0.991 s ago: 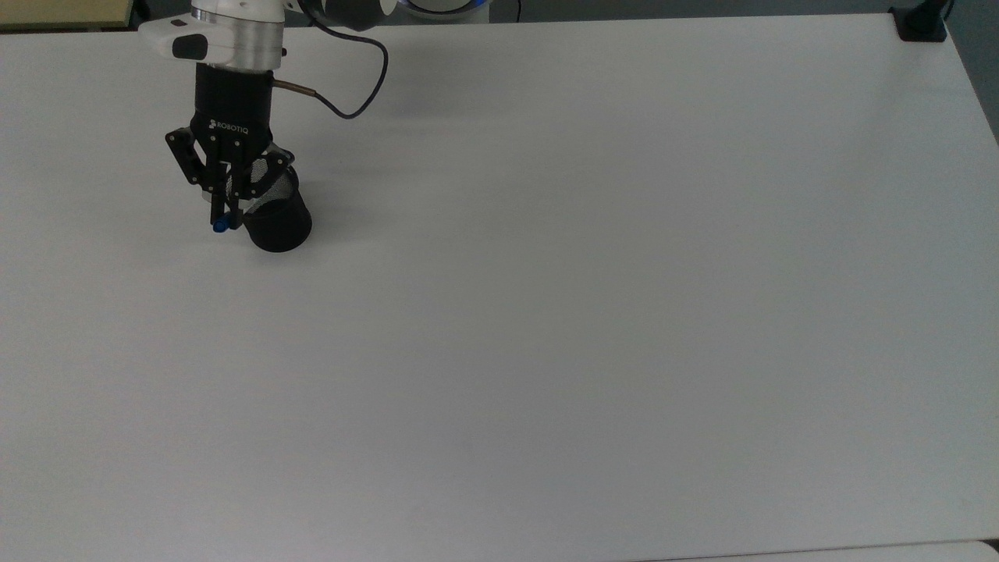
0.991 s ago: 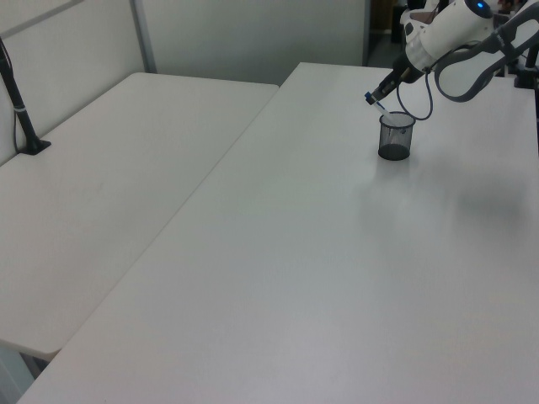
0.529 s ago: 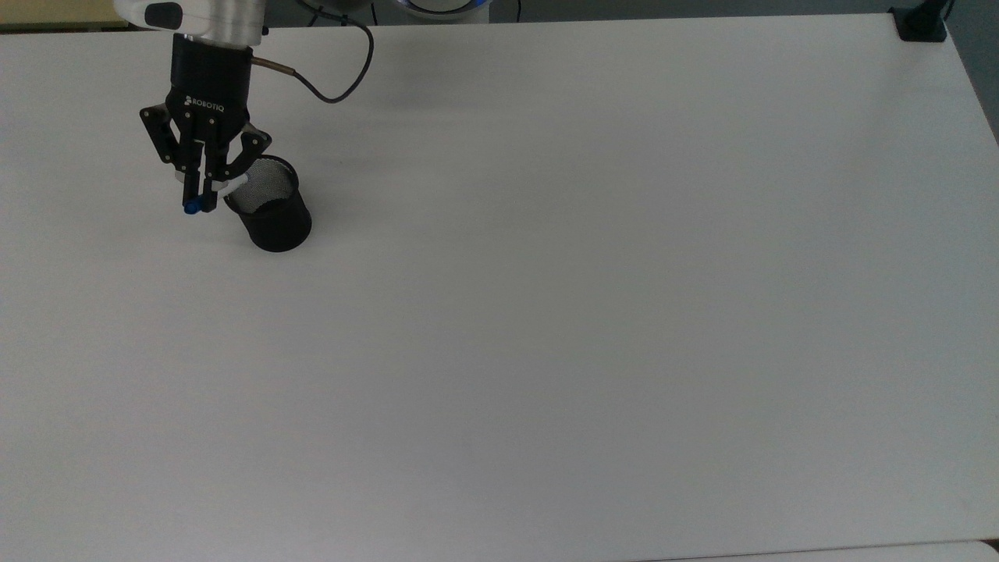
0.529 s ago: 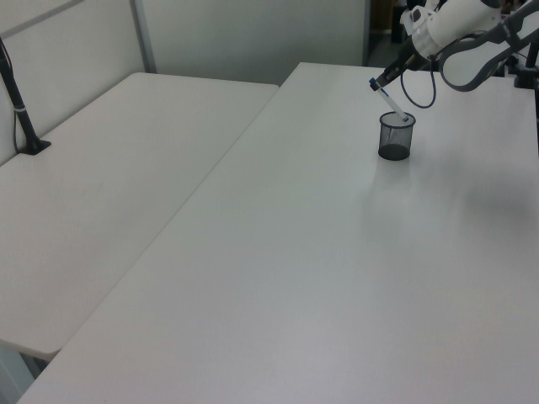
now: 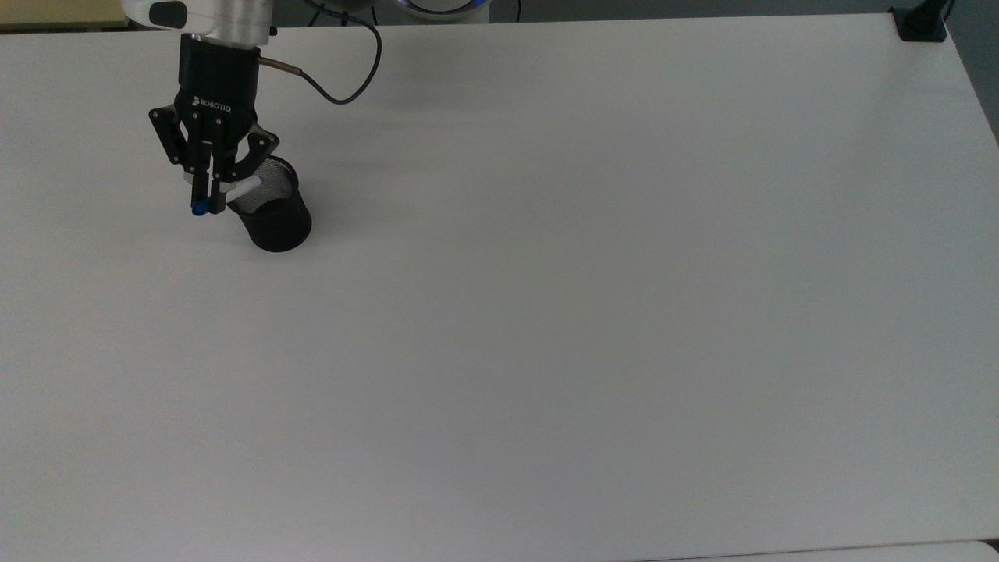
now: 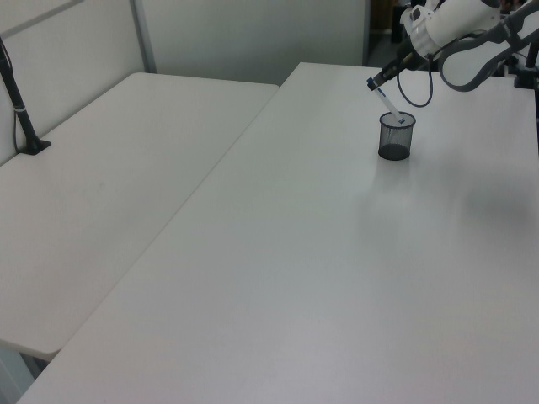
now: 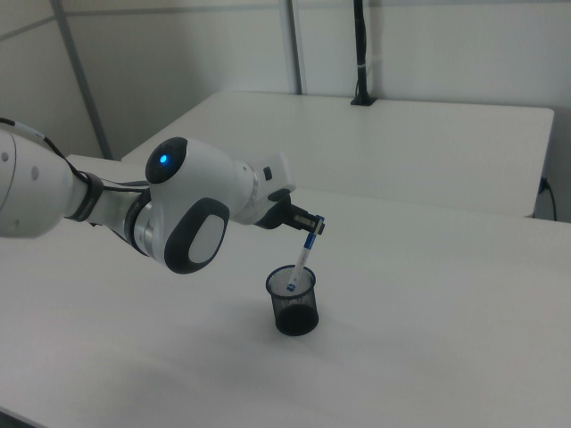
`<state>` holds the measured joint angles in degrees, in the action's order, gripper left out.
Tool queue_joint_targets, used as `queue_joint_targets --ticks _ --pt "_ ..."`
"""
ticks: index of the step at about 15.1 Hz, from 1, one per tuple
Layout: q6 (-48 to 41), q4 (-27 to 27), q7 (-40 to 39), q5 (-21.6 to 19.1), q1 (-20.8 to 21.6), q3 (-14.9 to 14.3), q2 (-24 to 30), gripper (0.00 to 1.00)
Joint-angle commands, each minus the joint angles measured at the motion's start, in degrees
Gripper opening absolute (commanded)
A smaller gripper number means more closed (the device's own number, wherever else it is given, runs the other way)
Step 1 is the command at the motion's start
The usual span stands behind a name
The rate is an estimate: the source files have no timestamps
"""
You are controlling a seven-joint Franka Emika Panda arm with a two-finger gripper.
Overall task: Insert the marker
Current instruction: 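Lower the marker tip-first into the mesh cup, then open the gripper to release the marker in the cup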
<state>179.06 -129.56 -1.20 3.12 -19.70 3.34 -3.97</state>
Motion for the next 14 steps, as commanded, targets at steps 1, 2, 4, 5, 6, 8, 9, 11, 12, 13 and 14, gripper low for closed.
queue_joint_targets --ticks 1,2,4,5,6,8,9,11,12,13,14 --pt "0.33 -1.31 1.55 -0.93 1.25 0.00 1.34 1.00" --pt "0.07 -1.31 1.55 -0.93 1.25 0.00 1.34 1.00" --pt "-0.11 -1.22 1.55 -0.93 1.25 -0.09 1.34 1.00" --pt "-0.11 -1.22 1.63 -0.93 1.25 0.00 1.34 1.00" --pt "-0.11 -1.22 1.64 -0.93 1.25 0.00 1.34 1.00" --pt "-0.11 -1.23 1.72 -0.93 1.25 0.00 1.42 1.00" --pt "-0.55 -1.14 2.77 -0.93 1.25 0.00 2.03 1.00" --pt "-5.35 0.52 5.23 -0.93 1.33 0.09 3.70 1.00" --pt "-10.69 2.62 5.67 -0.93 1.33 0.17 4.67 1.00" --pt "-17.71 5.60 5.94 -0.93 1.25 0.17 5.37 1.00" --pt "-24.91 9.37 6.99 -0.93 1.33 0.44 5.73 1.00"
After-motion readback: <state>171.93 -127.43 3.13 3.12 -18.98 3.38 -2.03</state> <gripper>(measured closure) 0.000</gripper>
